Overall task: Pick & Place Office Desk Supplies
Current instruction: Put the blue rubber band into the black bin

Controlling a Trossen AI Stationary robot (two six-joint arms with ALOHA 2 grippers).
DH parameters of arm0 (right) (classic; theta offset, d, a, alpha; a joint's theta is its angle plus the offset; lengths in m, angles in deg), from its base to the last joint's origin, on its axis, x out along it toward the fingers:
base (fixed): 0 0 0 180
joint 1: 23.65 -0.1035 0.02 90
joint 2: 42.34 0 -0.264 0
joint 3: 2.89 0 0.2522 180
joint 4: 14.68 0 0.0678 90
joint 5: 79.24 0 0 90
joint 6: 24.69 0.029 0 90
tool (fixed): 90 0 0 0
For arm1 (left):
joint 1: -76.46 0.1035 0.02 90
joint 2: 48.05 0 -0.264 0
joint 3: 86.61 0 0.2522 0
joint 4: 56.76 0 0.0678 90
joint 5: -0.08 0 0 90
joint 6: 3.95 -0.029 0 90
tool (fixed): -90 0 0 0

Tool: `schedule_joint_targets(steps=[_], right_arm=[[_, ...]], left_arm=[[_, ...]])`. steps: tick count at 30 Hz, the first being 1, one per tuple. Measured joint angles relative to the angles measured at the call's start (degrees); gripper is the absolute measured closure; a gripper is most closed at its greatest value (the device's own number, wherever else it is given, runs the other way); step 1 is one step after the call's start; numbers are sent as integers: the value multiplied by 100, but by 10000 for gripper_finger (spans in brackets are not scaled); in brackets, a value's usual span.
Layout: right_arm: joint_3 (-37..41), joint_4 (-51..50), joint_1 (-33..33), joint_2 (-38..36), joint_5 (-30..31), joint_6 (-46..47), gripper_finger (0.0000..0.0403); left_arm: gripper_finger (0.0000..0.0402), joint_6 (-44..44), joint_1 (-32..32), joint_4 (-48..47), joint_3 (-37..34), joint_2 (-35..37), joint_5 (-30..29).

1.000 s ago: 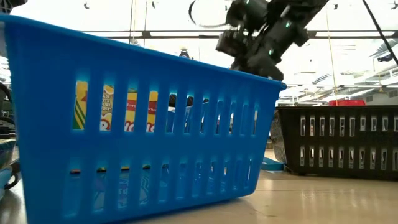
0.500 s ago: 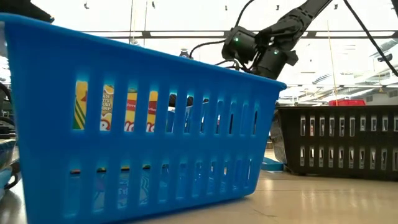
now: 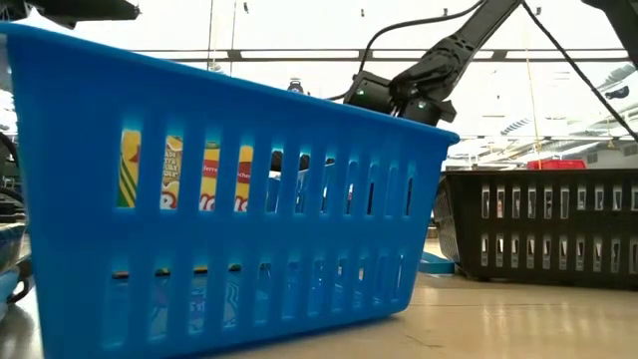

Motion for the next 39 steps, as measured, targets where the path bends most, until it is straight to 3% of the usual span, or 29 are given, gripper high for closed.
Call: schedule_joint_targets(steps=[5,8,16,18,30,35,39], right_arm=[[-204,-196,2,133,-58,-195,193],[-205,-218,0,136,-100,-198,220],[-211,-309,-14,139,-59,-243,371],[-211,-362,-17,142,-66,-281,393],[-282,-1289,-642,116,-159,-316,401],[-563,-1612,-1000,120,395,-105,401],[-684,-1419,-1076,63,417,-236,384]], left_arm=[[200,-12,100,2,0,0,80],[200,-20,131,-1,0,0,109],[200,-59,131,0,0,0,103],[200,-35,131,2,0,0,99],[200,-20,131,2,0,-2,94],[200,-20,131,4,0,-2,94],[200,-20,131,6,0,-2,97]])
